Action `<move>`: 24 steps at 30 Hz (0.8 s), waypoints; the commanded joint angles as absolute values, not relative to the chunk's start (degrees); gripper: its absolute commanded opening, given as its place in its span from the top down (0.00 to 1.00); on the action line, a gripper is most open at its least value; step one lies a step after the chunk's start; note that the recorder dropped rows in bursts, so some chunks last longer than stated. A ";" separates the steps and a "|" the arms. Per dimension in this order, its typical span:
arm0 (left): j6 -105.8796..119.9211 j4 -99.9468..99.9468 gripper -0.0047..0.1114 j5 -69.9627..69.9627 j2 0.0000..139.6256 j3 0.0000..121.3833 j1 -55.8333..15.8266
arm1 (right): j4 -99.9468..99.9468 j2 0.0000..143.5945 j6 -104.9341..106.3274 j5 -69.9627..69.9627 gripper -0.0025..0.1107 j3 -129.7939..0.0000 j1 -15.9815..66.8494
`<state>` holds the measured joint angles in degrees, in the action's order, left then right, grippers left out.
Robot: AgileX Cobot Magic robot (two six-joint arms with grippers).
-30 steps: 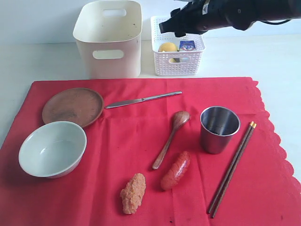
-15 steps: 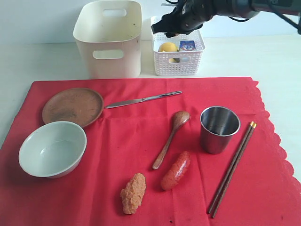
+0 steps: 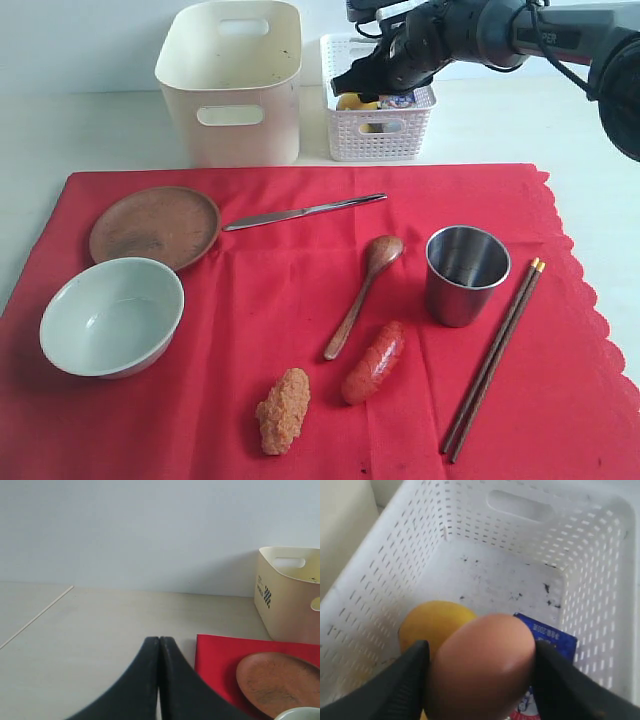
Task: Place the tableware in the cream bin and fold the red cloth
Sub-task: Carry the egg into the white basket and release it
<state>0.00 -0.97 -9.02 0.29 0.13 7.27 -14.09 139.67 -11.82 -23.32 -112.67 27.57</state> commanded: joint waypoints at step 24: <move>-0.40 -0.62 0.95 -8.87 0.00 0.00 7.39 | -12.66 133.12 -12.00 -30.01 0.17 -113.16 27.27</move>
